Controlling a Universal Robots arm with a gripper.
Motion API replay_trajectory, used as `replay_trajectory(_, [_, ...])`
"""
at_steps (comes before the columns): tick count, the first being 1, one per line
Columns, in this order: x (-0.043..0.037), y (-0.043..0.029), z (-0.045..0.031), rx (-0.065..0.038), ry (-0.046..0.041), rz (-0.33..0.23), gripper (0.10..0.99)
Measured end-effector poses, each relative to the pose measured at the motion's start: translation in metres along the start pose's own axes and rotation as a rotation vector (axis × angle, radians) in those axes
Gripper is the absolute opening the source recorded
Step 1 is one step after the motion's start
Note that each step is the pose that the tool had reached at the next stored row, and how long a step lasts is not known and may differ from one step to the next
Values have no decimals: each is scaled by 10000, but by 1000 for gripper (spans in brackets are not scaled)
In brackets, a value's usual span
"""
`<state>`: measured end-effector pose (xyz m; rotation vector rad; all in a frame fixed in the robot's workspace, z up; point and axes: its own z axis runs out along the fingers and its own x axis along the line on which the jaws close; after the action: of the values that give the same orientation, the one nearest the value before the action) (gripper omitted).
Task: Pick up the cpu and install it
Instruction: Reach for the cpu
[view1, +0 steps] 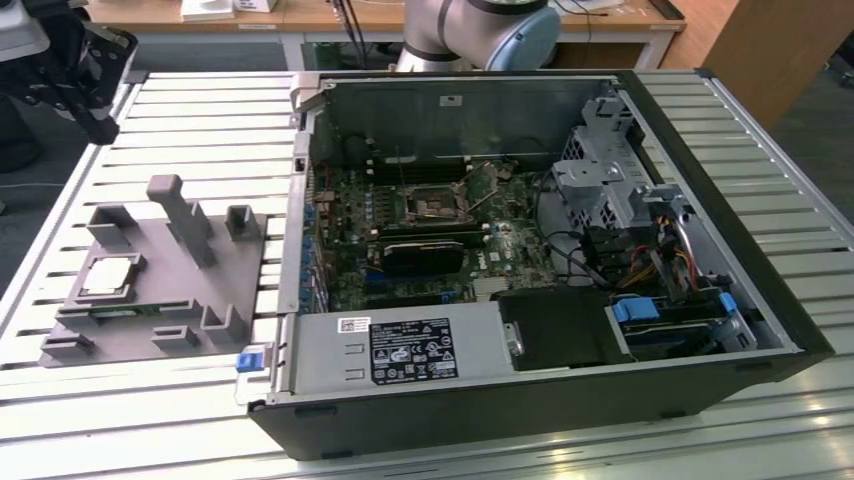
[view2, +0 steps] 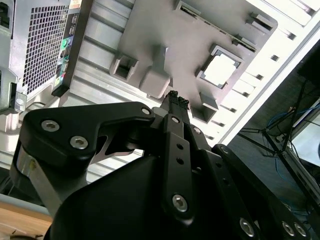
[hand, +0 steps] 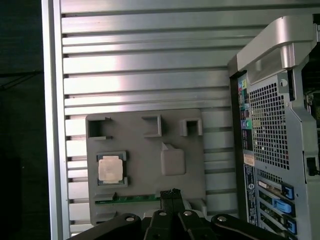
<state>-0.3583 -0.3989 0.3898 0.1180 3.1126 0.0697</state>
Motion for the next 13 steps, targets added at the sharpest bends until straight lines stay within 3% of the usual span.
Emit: replay_trajectory(13, [104,-8,0,0,0,0,106])
